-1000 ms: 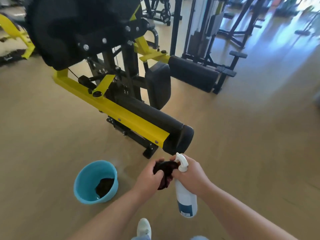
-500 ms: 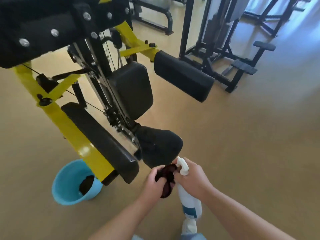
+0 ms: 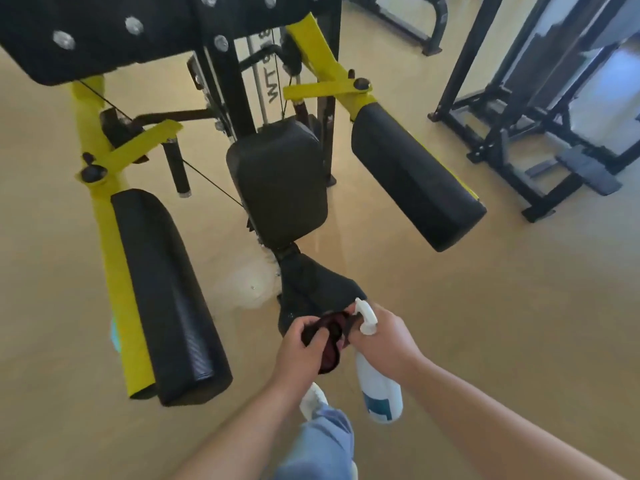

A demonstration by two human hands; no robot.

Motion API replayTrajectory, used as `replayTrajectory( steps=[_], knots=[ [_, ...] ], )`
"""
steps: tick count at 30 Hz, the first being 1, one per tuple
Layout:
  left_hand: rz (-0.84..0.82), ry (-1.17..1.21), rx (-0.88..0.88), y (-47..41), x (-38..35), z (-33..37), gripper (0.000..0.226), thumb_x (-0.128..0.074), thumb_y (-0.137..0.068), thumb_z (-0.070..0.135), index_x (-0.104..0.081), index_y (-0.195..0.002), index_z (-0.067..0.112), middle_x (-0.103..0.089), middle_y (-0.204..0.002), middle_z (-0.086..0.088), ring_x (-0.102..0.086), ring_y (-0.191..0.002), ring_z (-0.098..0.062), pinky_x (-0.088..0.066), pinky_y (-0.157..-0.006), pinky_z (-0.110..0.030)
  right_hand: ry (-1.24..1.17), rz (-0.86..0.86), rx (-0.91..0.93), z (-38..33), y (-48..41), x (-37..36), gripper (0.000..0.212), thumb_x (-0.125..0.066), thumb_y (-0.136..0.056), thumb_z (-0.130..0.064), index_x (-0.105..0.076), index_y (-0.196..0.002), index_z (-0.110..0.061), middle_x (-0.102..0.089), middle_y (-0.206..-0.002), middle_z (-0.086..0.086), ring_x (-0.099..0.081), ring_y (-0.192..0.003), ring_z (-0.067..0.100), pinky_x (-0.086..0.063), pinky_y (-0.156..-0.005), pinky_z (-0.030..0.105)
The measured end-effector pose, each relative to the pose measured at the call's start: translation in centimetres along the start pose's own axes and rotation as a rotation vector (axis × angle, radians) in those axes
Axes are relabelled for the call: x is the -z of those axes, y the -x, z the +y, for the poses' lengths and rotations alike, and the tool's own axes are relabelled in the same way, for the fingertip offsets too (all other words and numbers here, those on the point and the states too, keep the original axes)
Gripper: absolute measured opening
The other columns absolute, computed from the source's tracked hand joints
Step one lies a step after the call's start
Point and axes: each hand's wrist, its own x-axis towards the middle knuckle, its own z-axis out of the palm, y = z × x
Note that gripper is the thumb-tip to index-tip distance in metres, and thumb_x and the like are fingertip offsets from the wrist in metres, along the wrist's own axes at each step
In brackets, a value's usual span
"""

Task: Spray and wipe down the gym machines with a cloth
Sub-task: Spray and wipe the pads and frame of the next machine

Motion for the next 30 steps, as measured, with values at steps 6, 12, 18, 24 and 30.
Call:
replayTrajectory(
  steps=[6,12,18,24,30],
  knots=[
    [0.087,0.003,0.081,-5.0,-0.8,1.7,0.017,-0.063,-0.098,0.026,-0.056,-0.085,0.016,-0.063,-0.084,-0.003,-0.057,-0.075,-0.016,-0.043,-0.065,-0.027,0.066,-0.092,0.015,-2.0,-6.2,1.5,0.025,-0.059,-0.092,-0.02,-0.061,-0.106,-0.041,-0.067,-0.082,-0.007,-0.063,-0.071,0.01,-0.05,-0.059,0.023],
    [0.203,0.033,0.19,-8.0,-1.1,3.5,0.029,-0.062,-0.099,0.031,-0.05,-0.077,0.016,-0.056,-0.073,-0.003,-0.052,-0.066,-0.016,-0.038,-0.061,-0.031,0.107,-0.163,0.002,-2.2,-11.4,2.3,0.03,-0.059,-0.089,-0.022,-0.06,-0.11,-0.044,-0.067,-0.09,-0.008,-0.064,-0.078,0.014,-0.049,-0.062,0.027],
    [0.35,0.154,0.286,-10.5,-2.2,3.8,0.03,-0.056,-0.103,0.038,-0.061,-0.092,0.009,-0.067,-0.081,-0.003,-0.062,-0.074,-0.016,-0.05,-0.068,-0.032,0.174,-0.209,0.052,-1.6,-16.1,2.4,0.026,-0.062,-0.09,-0.028,-0.063,-0.113,-0.04,-0.068,-0.092,-0.01,-0.065,-0.08,0.01,-0.049,-0.066,0.023],
    [0.493,0.54,0.359,-10.7,-3.8,6.3,0.014,-0.054,-0.104,0.044,-0.058,-0.098,0.031,-0.064,-0.1,0.009,-0.064,-0.096,-0.015,-0.057,-0.094,-0.042,0.102,-0.254,0.283,-3.6,-17.4,3.3,0.012,-0.069,-0.092,-0.037,-0.066,-0.103,-0.035,-0.071,-0.081,-0.009,-0.069,-0.075,0.012,-0.057,-0.07,0.029],
    [0.607,0.642,0.228,-8.7,-3.8,8.8,0.011,-0.054,-0.104,0.042,-0.059,-0.099,0.034,-0.068,-0.109,0.004,-0.066,-0.105,-0.016,-0.056,-0.1,-0.043,0.222,-0.286,0.457,-8.2,-16.1,4.9,0.027,-0.066,-0.095,-0.038,-0.057,-0.074,-0.023,-0.062,-0.076,-0.001,-0.06,-0.072,0.016,-0.052,-0.065,0.032]
  ],
)
